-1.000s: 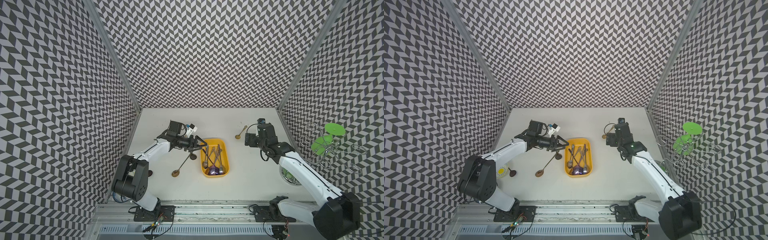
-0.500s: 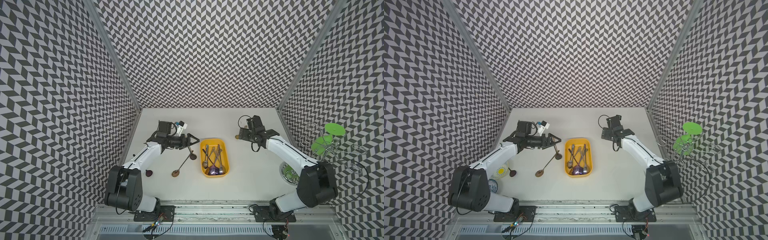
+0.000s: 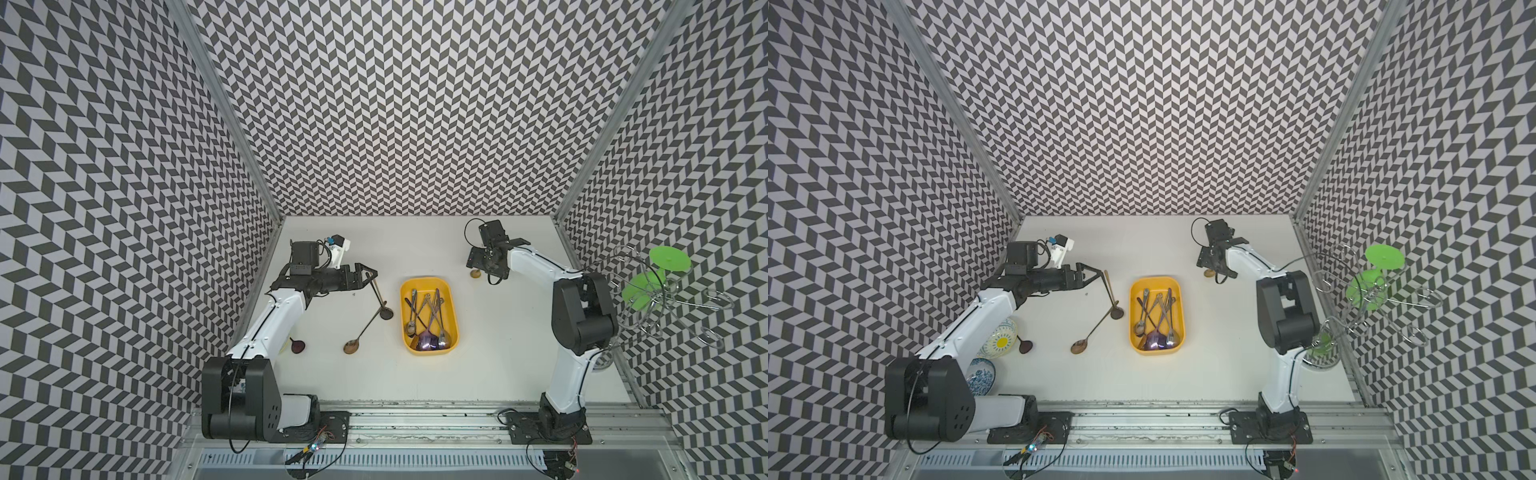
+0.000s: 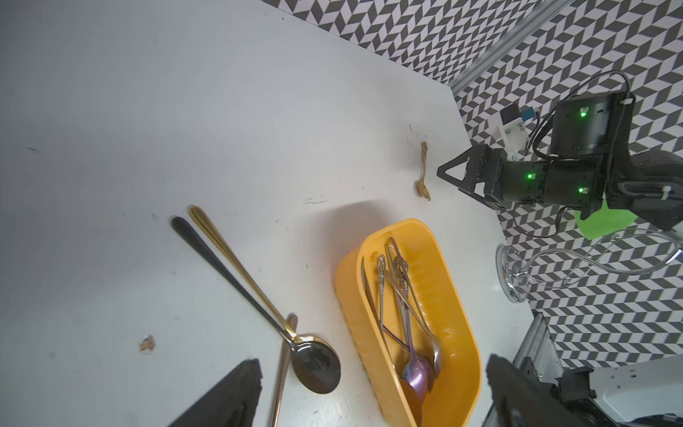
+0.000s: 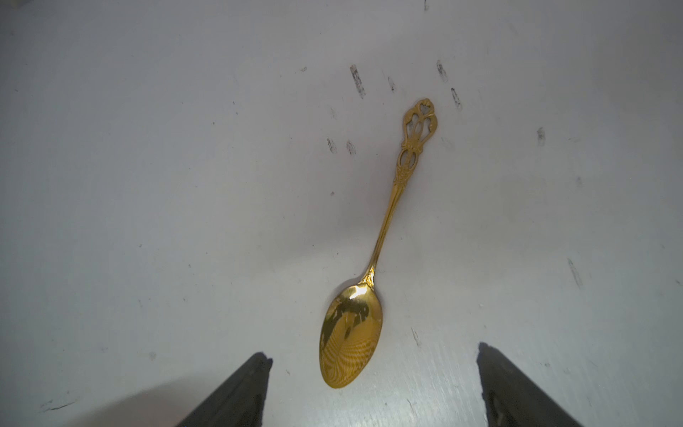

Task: Put the spoon into the storage box
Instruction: Pick up the spoon from the center of the board.

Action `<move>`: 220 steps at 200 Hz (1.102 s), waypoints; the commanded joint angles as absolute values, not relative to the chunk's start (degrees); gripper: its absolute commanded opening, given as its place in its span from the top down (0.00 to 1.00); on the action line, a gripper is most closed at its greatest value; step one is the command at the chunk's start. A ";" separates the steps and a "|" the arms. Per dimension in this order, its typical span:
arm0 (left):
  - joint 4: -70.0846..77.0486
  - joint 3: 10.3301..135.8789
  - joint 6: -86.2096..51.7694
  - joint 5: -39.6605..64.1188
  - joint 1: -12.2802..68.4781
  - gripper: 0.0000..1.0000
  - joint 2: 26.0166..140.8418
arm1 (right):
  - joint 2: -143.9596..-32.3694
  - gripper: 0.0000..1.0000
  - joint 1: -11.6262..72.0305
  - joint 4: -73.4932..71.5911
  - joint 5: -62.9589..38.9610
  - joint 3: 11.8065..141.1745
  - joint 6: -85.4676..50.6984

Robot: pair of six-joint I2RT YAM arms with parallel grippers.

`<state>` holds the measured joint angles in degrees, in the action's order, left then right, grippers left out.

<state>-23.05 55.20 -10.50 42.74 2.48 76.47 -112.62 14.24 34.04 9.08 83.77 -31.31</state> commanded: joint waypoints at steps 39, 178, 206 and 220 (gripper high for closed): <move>-27.32 57.61 -1.05 33.31 1.66 0.01 74.29 | -119.28 0.30 13.14 35.26 9.65 90.47 -31.34; -29.17 57.57 1.23 29.36 1.23 0.01 73.24 | -130.94 0.70 12.66 37.50 11.73 98.93 -27.64; -28.38 57.09 1.01 29.36 1.08 0.01 73.33 | -131.37 0.84 12.69 37.85 11.89 99.14 -26.72; -29.06 57.60 1.20 29.27 1.05 0.01 73.12 | -130.33 0.91 12.67 36.65 11.11 97.65 -26.34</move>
